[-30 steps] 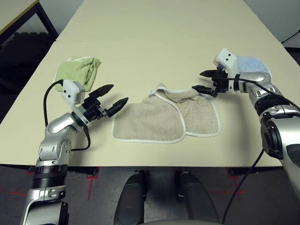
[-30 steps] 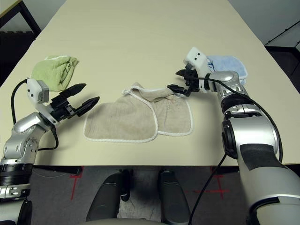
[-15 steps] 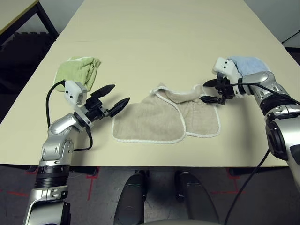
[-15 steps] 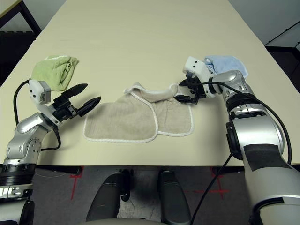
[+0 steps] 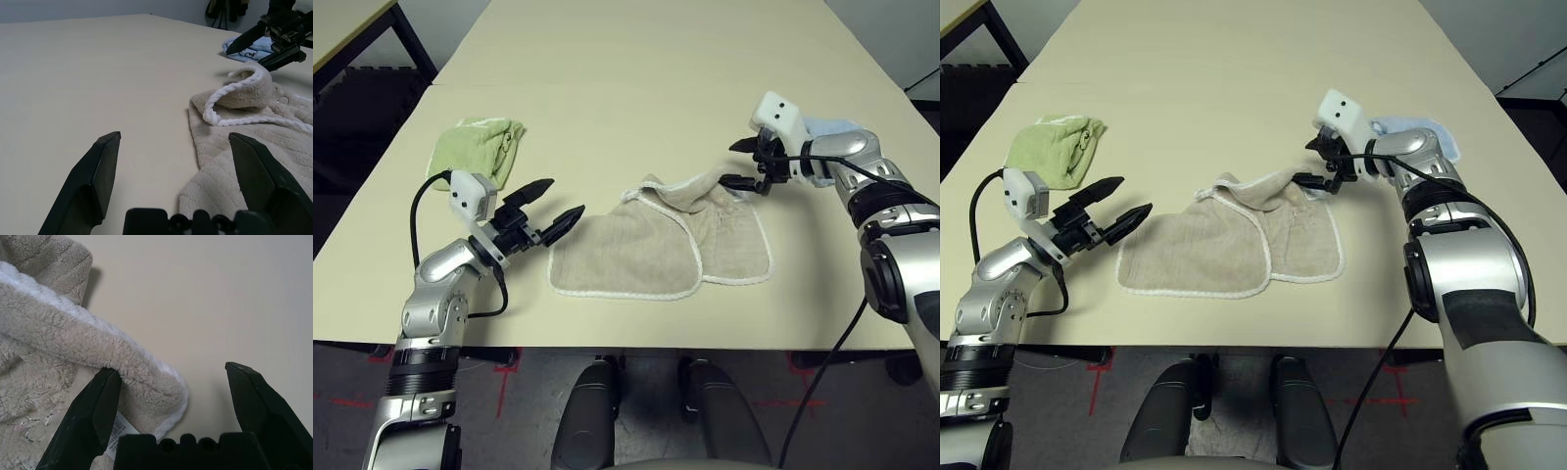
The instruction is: Fold the towel and set it aside.
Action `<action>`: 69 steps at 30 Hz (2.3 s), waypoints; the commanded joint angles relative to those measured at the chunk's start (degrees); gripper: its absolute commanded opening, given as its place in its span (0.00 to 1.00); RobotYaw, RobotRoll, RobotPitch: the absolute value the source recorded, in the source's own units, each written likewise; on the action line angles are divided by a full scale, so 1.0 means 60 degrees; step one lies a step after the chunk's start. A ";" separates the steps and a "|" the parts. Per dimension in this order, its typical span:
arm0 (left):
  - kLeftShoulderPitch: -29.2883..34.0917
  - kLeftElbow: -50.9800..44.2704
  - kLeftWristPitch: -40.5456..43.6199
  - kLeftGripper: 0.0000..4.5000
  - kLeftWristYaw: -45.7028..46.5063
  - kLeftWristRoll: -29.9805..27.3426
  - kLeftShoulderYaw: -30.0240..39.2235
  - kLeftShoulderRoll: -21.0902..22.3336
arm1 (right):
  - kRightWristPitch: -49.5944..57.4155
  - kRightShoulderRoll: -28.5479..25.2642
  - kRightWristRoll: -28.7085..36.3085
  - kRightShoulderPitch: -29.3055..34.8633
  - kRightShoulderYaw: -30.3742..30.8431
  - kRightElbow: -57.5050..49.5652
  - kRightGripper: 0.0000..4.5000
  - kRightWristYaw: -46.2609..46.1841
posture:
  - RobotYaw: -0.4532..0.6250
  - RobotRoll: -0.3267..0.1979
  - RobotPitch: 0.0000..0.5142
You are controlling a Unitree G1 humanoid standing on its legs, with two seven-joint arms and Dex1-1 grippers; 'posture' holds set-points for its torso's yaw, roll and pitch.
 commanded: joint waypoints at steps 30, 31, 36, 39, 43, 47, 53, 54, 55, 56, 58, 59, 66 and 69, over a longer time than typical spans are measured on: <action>0.0373 -0.0413 0.0068 1.00 0.0068 0.0098 -0.0114 0.0045 | 0.0645 -0.0081 0.0238 0.0430 0.0229 -0.0332 0.01 0.2647 | 0.48 0.62 0.37; 0.0331 -0.0356 0.0036 1.00 0.0059 0.0117 -0.0145 0.0018 | 0.0539 -0.0206 0.0391 0.0505 0.0149 -0.0454 0.01 0.3040 | 0.48 0.62 0.37; 0.0066 -0.0093 -0.0078 1.00 0.0018 0.0186 -0.0312 -0.0149 | 0.0125 -0.0726 0.0651 0.0985 0.0194 -0.1143 0.01 0.4068 | 0.46 0.62 0.37; -0.0036 -0.0016 -0.0116 1.00 0.0012 0.0226 -0.0370 -0.0228 | -0.0673 -0.0878 0.0820 0.1264 0.0109 -0.1492 0.01 0.4184 | 0.46 0.62 0.37; -0.0080 0.0093 -0.0204 1.00 0.0007 0.0266 -0.0402 -0.0297 | -0.1406 -0.0693 0.1649 0.1558 -0.0341 -0.1867 0.01 0.4827 | 0.46 0.62 0.35; -0.0108 0.0165 -0.0264 1.00 0.0019 0.0292 -0.0431 -0.0351 | -0.1517 -0.0813 0.2321 0.2001 0.0434 -0.2475 0.01 0.5242 | 0.45 0.62 0.34; -0.0194 0.0284 -0.0332 1.00 0.0043 0.0340 -0.0473 -0.0434 | -0.0780 -0.1110 0.3707 0.2395 0.1652 -0.3497 0.26 0.5242 | 0.45 0.62 0.33; -0.0208 0.0314 -0.0350 1.00 0.0044 0.0351 -0.0483 -0.0449 | -0.0390 -0.1280 0.4095 0.2436 0.1924 -0.3765 0.32 0.5242 | 0.45 0.62 0.33; -0.0221 0.0344 -0.0366 1.00 0.0042 0.0358 -0.0494 -0.0465 | 0.0278 -0.1487 0.4571 0.2469 0.2175 -0.4077 0.42 0.5242 | 0.45 0.62 0.33; -0.0236 0.0377 -0.0380 1.00 0.0039 0.0365 -0.0500 -0.0479 | 0.1131 -0.1696 0.5015 0.2458 0.2365 -0.4344 0.49 0.5242 | 0.45 0.62 0.32; -0.0275 0.0444 -0.0407 1.00 0.0023 0.0371 -0.0507 -0.0493 | 0.2122 -0.2068 0.5561 0.2392 0.2744 -0.4659 0.67 0.5242 | 0.44 0.62 0.32; -0.0299 0.0485 -0.0423 1.00 0.0017 0.0373 -0.0512 -0.0500 | 0.2371 -0.2146 0.5697 0.2337 0.2798 -0.4676 0.73 0.5242 | 0.44 0.62 0.32; -0.0412 0.0621 -0.0498 1.00 -0.0017 0.0395 -0.0570 -0.0520 | 0.2899 -0.1582 0.5484 0.1220 0.1826 -0.3085 1.00 0.5093 | 0.45 0.62 0.32; -0.0371 0.0567 -0.0483 1.00 -0.0023 0.0389 -0.0568 -0.0499 | 0.1987 -0.1069 0.4653 0.0731 0.1489 -0.2093 1.00 0.3602 | 0.46 0.62 0.32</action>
